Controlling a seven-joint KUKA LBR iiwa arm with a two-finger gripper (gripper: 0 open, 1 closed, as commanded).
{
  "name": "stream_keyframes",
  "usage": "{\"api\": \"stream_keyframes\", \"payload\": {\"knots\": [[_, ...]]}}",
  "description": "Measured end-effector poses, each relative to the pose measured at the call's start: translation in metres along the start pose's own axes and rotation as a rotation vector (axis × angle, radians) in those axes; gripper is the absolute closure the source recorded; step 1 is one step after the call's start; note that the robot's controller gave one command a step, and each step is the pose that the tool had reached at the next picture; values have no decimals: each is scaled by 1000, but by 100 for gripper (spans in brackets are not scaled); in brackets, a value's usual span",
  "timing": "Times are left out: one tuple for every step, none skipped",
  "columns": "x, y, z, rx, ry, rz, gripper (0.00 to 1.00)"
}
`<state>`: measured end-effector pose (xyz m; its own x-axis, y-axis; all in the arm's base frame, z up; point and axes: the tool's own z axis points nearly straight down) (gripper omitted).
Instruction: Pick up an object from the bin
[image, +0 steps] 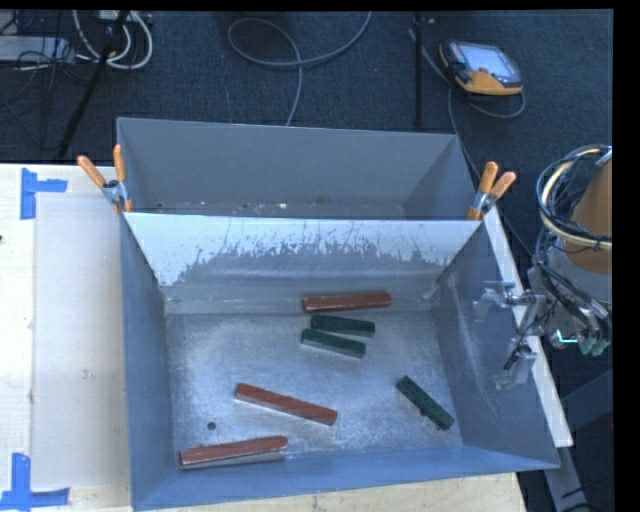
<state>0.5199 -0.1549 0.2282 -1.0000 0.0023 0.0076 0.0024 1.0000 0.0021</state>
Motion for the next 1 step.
{"api": "stream_keyframes", "payload": {"knots": [[14,-3,161,-5,0,303,0]]}}
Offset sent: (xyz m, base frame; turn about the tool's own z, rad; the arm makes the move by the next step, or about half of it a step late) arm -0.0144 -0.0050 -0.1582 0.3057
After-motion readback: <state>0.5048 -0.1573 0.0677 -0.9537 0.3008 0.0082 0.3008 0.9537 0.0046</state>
